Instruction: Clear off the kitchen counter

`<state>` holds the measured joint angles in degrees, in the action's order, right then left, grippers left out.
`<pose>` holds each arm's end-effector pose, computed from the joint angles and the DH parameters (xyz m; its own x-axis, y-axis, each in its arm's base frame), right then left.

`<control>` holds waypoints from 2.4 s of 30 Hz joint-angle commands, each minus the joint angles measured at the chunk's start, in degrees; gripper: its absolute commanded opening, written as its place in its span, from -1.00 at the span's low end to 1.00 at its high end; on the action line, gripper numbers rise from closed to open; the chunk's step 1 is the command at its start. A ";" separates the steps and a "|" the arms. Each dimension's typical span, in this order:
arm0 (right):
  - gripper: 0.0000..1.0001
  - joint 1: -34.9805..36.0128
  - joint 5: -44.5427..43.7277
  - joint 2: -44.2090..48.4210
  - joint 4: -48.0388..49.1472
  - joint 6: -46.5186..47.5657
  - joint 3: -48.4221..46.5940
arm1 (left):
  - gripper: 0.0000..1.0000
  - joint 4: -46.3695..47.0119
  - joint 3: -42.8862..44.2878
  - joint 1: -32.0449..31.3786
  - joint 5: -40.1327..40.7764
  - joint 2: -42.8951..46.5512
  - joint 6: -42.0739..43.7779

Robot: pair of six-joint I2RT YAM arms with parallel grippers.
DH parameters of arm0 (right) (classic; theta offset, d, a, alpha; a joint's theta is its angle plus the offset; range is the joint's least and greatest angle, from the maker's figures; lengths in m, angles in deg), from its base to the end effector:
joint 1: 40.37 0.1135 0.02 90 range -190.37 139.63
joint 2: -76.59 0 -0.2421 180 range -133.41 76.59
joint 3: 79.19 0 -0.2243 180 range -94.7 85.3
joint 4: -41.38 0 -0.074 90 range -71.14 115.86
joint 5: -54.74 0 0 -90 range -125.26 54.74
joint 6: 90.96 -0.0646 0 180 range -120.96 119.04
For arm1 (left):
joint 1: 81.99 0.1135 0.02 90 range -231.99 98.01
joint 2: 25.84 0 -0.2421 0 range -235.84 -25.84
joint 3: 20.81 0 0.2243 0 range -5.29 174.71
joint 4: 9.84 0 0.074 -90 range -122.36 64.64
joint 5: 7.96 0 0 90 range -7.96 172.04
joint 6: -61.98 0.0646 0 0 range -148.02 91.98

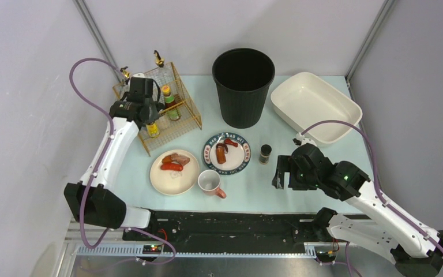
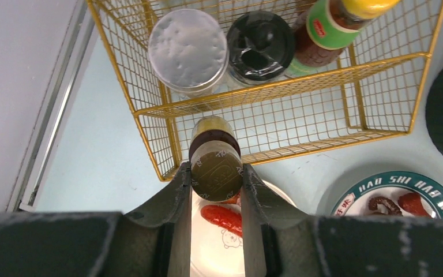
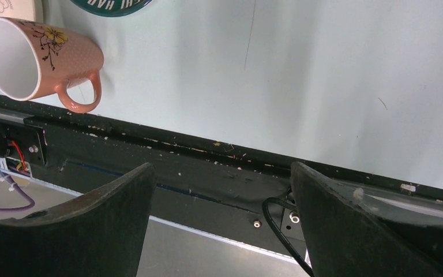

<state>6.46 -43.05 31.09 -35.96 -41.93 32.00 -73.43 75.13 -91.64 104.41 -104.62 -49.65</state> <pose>0.1004 0.0942 0.2632 -0.8561 0.0368 -0.5154 -0.1414 0.9427 0.3023 0.2796 -0.0226 0.3203 -0.6258 -0.2394 -0.7424 -0.3596 0.9331 0.0023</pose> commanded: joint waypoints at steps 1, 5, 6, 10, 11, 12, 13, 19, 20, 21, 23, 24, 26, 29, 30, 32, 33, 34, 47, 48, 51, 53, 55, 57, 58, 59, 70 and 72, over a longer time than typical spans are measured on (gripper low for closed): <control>0.82 0.39 -1.50 0.10 0.84 -0.95 0.24 | -1.00 3.84 -0.32 1.55 2.24 1.08 -1.38; 0.81 0.42 -1.24 0.06 1.28 -0.91 0.63 | -1.00 4.05 -2.30 2.18 2.56 1.28 -1.83; 0.81 0.44 -1.21 -0.03 1.32 -0.89 0.71 | -0.99 4.11 -2.60 2.35 2.53 1.27 -1.93; 0.81 0.49 -1.20 -0.04 1.38 -0.74 0.71 | -0.86 4.26 -4.11 2.64 2.17 0.52 -2.22; 0.81 0.49 -1.22 -0.03 1.41 -0.83 0.73 | -0.83 4.33 -4.79 2.72 2.02 0.31 -2.29; 0.81 0.52 -1.23 -0.01 1.30 -0.81 0.76 | -0.82 4.64 -5.08 2.84 1.82 0.21 -2.35; 0.81 0.54 -1.25 0.02 1.24 -0.81 0.75 | -0.79 4.74 -5.64 2.86 1.50 0.03 -2.40; 0.81 0.60 -1.28 0.35 0.88 -1.02 0.75 | -0.34 5.43 -7.10 3.06 0.53 -0.39 -2.45; 0.81 0.62 -1.27 0.42 0.84 -1.03 0.74 | -0.19 5.49 -7.18 3.04 0.32 -0.49 -2.45; 0.81 0.63 -1.31 0.50 0.79 -1.10 0.74 | -0.15 5.48 -7.20 3.03 0.22 -0.54 -2.45; 0.81 0.71 -1.42 0.59 0.70 -1.13 0.81 | 0.02 5.59 -7.31 3.04 -0.28 -0.54 -2.45; 0.81 0.78 -1.43 0.63 0.62 -1.13 0.82 | 0.16 5.52 -7.28 3.05 -0.37 -0.51 -2.45; 0.82 0.81 -1.36 0.79 0.53 -1.13 0.97 | 0.35 5.51 -6.97 3.00 -0.61 0.00 -2.27; 0.81 0.88 -1.43 1.04 0.37 -1.10 0.93 | 0.56 5.50 -6.23 2.97 -1.28 0.93 -1.44; 0.81 0.89 -1.59 1.12 0.29 -1.16 0.92 | 0.65 5.47 -5.74 3.01 -2.05 1.53 -1.25; 0.82 0.90 -1.73 1.37 0.22 -1.12 1.04 | 0.78 5.31 -5.09 3.04 -4.26 2.71 -0.88; 0.82 0.85 -1.73 1.42 0.35 -1.08 1.12 | 0.87 5.37 -4.83 3.05 -6.04 3.63 -0.87; 0.82 0.83 -1.71 1.45 0.41 -1.12 1.19 | 0.92 5.30 -4.55 3.01 -6.96 4.07 -0.87; 0.83 0.74 -3.03 2.24 -0.06 -1.58 1.45 | 0.99 5.23 -5.41 -2.55 -18.27 14.18 -0.23; 0.83 0.79 -3.22 2.47 -0.23 -1.62 1.44 | 0.99 5.24 -5.26 -4.19 -19.04 14.67 0.34; 0.83 0.73 -3.41 2.95 -0.41 -1.80 1.50 | 0.99 5.14 -3.89 -7.62 -21.12 15.00 1.26; 0.83 0.62 -3.45 3.30 -0.40 -1.98 1.45 | 0.99 5.16 -3.00 -10.40 -21.37 14.94 1.24; 0.83 0.57 -3.67 3.65 -0.59 -2.16 1.48 | 0.99 5.22 -2.16 -13.50 -21.27 14.26 1.27; 0.83 0.34 -4.14 3.93 -1.08 -2.73 1.49 | 0.99 5.20 -1.29 -18.19 -19.24 13.36 1.43; 0.83 0.05 -4.64 3.97 -1.56 -3.31 1.47 | 0.99 5.19 -0.96 -19.34 -18.74 12.44 1.47; 0.83 -0.05 -4.84 4.07 -1.86 -3.49 1.52 | 0.99 5.23 -0.24 -21.61 -17.44 11.95 1.38; 0.83 -3.16 -7.82 6.93 -5.06 -6.14 1.49 | 0.99 5.23 8.39 -36.78 -10.45 -0.97 0.37; 0.83 -3.68 -8.20 7.53 -5.52 -6.34 1.47 | 0.99 5.26 10.25 -38.48 -10.28 -3.89 -0.03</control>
<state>3.66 -48.58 37.08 -40.18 -46.52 33.55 -69.15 81.07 -127.27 91.45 -104.69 -49.93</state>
